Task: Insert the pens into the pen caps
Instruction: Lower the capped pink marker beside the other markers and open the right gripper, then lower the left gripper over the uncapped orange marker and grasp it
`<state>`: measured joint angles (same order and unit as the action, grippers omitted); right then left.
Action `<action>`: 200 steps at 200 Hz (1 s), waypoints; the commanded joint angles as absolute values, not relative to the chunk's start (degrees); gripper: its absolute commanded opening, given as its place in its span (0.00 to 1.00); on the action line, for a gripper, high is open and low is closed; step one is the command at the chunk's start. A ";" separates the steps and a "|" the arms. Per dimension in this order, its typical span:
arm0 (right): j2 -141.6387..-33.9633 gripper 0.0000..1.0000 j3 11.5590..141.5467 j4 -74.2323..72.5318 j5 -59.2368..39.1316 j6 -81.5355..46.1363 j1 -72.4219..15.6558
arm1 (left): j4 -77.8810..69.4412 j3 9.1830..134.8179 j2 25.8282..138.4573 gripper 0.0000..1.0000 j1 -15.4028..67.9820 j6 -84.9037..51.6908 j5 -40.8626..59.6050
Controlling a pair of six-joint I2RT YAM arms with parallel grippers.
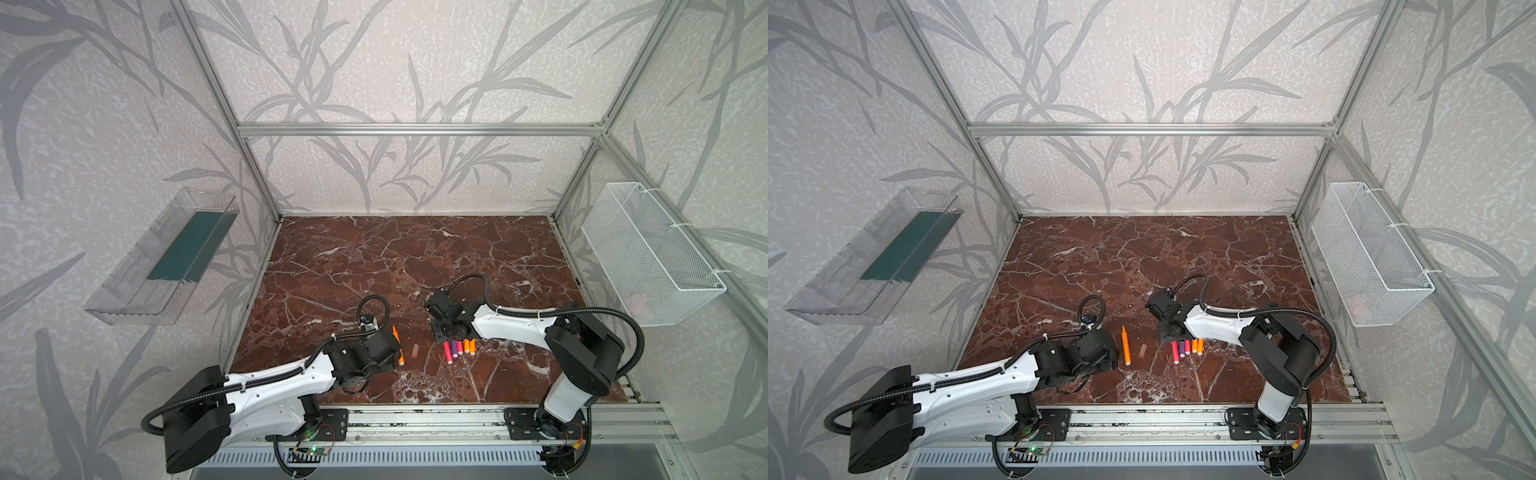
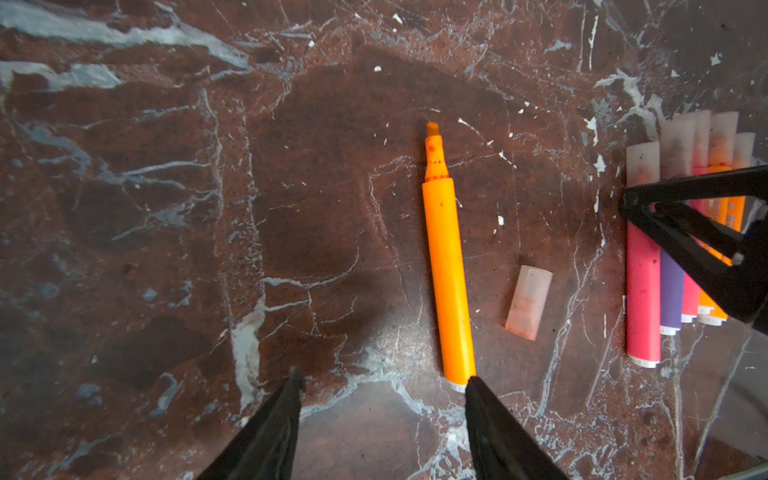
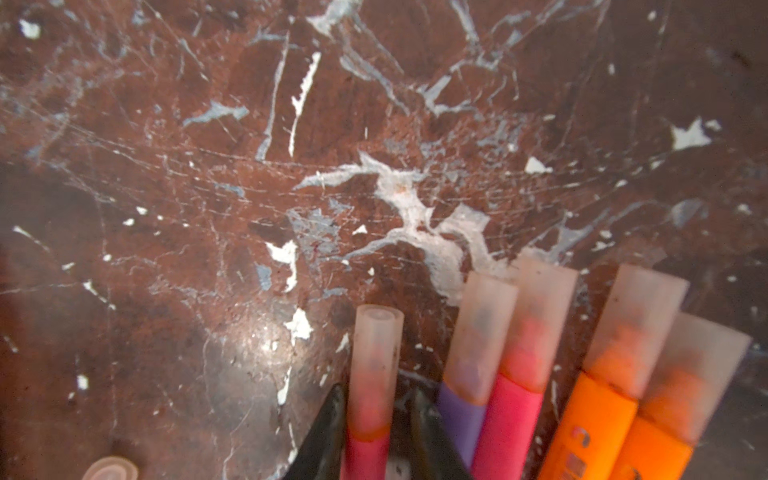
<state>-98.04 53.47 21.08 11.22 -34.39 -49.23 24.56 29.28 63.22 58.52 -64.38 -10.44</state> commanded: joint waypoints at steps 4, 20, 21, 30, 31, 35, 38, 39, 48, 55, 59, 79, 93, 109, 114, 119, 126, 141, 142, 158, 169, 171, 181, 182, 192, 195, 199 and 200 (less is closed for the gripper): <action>-98.11 0.27 54.32 23.13 11.87 -33.93 -48.96 | 23.11 31.00 64.10 0.64 58.73 -65.17 -11.16; -94.87 0.27 54.10 23.31 11.71 -33.76 -48.96 | 22.72 31.46 65.11 0.64 58.80 -65.04 -11.23; -94.72 0.28 54.08 23.26 11.70 -33.75 -48.96 | 22.65 31.46 65.21 0.64 58.80 -65.04 -11.24; -93.35 0.28 53.79 23.28 11.69 -33.66 -48.99 | 22.13 31.63 65.89 0.64 58.81 -64.97 -11.04; -93.17 0.28 53.70 23.24 11.69 -33.71 -49.02 | 22.10 31.64 65.99 0.64 58.85 -64.96 -11.01; -92.52 0.28 53.64 23.25 11.69 -33.62 -49.02 | 21.68 31.72 66.20 0.63 58.88 -64.80 -10.88; -92.04 0.28 53.45 23.21 11.69 -33.60 -49.04 | 21.36 31.73 66.59 0.63 58.89 -64.70 -10.80; -91.90 0.28 53.44 23.16 11.69 -33.59 -49.04 | 21.32 31.77 66.70 0.63 58.89 -64.69 -10.80; -90.55 0.28 53.27 23.20 11.69 -33.49 -49.04 | 20.88 31.96 67.54 0.62 58.97 -64.60 -10.51; -89.50 0.29 53.13 23.35 11.69 -33.40 -49.04 | 20.64 32.23 68.42 0.62 58.97 -64.47 -10.59; -89.06 0.29 53.11 23.52 11.69 -33.40 -49.02 | 20.64 32.40 68.85 0.62 58.97 -64.43 -10.63; -86.44 0.29 52.39 23.35 11.78 -33.23 -49.04 | 19.97 33.51 71.54 0.61 58.97 -63.92 -10.78; -84.83 0.30 51.67 23.06 11.87 -33.39 -49.04 | 19.85 34.59 73.40 0.61 59.06 -63.42 -10.79; -83.17 0.31 50.83 22.64 11.87 -33.40 -49.04 | 19.86 35.61 75.39 0.61 59.06 -63.03 -10.93; -82.71 0.31 50.60 22.59 11.87 -33.40 -49.09 | 19.86 35.82 76.04 0.61 59.06 -63.02 -10.89; -82.30 0.31 50.34 22.51 11.87 -33.41 -49.02 | 19.70 36.06 76.72 0.61 59.06 -63.06 -10.90; -81.78 0.31 50.04 22.47 11.95 -33.40 -49.06 | 19.75 36.48 77.62 0.61 59.06 -62.93 -10.66; -80.75 0.32 49.51 22.34 12.13 -33.56 -49.04 | 19.86 37.32 79.70 0.58 59.06 -62.85 -10.09; -80.72 0.32 49.49 22.38 12.13 -33.57 -49.04 | 19.82 37.38 79.80 0.58 59.11 -62.84 -10.01; -79.92 0.32 48.87 22.24 12.13 -33.40 -49.04 | 20.17 38.34 81.90 0.55 59.26 -62.75 -9.59; -79.48 0.32 48.57 22.09 12.22 -33.44 -49.03 | 20.60 38.81 82.98 0.53 59.52 -62.99 -9.87; -79.39 0.32 48.53 22.05 12.19 -33.43 -49.04 | 20.66 38.88 83.19 0.53 59.57 -63.01 -9.92; -79.11 0.33 48.34 21.92 12.22 -33.49 -49.03 | 21.50 39.32 83.92 0.50 59.76 -63.27 -10.16; -79.06 0.33 48.34 21.95 12.22 -33.49 -49.04 | 21.60 39.35 84.02 0.50 59.76 -63.32 -10.18; -78.82 0.33 48.25 21.92 12.09 -33.35 -49.04 | 22.51 39.77 84.78 0.47 59.85 -63.52 -10.63; -78.77 0.33 48.25 21.97 12.05 -33.32 -49.04 | 22.82 39.85 84.99 0.47 59.93 -63.56 -10.63; -78.69 0.33 48.21 21.97 12.04 -33.24 -49.04 | 23.20 39.96 85.29 0.46 59.91 -63.75 -10.80; -78.67 0.33 48.19 21.97 12.04 -33.23 -49.04 | 23.33 40.02 85.40 0.46 59.93 -63.78 -10.85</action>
